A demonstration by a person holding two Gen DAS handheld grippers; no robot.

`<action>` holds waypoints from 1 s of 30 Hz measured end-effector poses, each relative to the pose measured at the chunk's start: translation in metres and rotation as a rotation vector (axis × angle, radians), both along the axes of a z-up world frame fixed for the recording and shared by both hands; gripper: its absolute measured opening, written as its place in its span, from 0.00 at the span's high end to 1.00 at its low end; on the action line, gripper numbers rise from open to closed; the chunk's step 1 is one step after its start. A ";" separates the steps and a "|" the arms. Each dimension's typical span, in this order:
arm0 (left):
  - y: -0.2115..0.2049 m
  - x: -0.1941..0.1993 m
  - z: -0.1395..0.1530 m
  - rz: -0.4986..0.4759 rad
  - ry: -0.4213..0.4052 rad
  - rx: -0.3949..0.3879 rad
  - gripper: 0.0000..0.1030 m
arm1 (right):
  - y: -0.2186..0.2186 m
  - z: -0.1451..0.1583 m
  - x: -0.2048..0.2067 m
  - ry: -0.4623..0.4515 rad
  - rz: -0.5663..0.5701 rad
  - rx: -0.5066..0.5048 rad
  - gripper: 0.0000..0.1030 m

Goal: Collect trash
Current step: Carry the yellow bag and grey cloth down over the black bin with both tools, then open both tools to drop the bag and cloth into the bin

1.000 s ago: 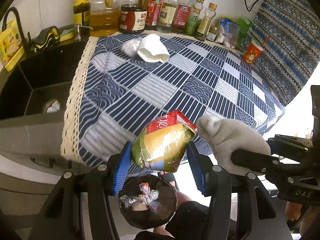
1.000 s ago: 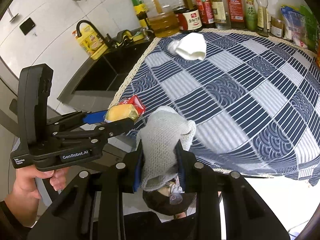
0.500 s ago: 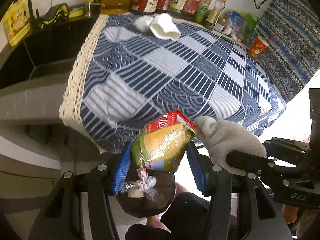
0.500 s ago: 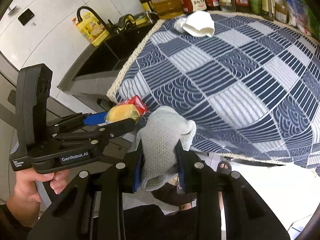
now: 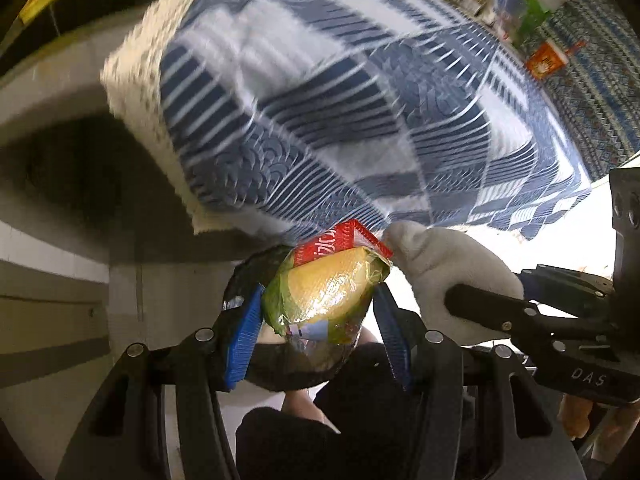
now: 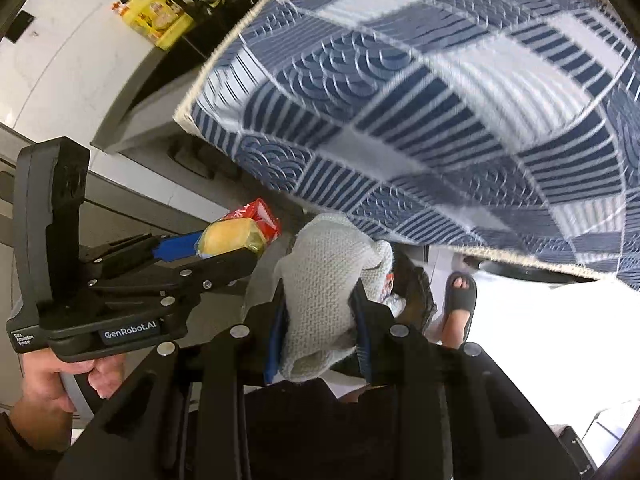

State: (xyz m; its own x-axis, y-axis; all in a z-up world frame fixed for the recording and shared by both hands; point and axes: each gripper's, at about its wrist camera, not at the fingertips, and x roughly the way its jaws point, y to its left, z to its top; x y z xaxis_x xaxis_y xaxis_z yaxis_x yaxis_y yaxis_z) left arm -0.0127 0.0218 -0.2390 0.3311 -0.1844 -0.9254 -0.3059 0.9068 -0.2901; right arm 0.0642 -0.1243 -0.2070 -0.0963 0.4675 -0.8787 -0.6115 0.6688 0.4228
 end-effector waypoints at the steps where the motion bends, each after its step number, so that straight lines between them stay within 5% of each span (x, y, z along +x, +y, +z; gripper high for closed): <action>1: 0.001 -0.002 -0.005 0.002 0.010 -0.004 0.48 | -0.001 -0.003 -0.001 0.006 -0.001 -0.003 0.69; 26: 0.002 -0.009 -0.082 -0.032 0.184 -0.059 0.47 | 0.009 -0.105 0.003 0.153 -0.017 -0.140 0.65; 28: 0.001 -0.007 -0.085 -0.036 0.194 -0.072 0.46 | 0.006 -0.108 0.006 0.174 -0.033 -0.132 0.55; 30: 0.000 -0.004 -0.088 -0.050 0.208 -0.087 0.28 | 0.002 -0.105 0.010 0.198 -0.061 -0.105 0.37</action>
State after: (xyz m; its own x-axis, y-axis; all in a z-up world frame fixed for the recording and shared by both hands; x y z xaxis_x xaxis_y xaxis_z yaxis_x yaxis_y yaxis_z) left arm -0.0168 0.0214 -0.3273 0.1233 -0.2779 -0.9527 -0.3230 0.8965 -0.3034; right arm 0.0743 -0.1223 -0.3124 -0.2466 0.3845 -0.8896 -0.4808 0.7485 0.4568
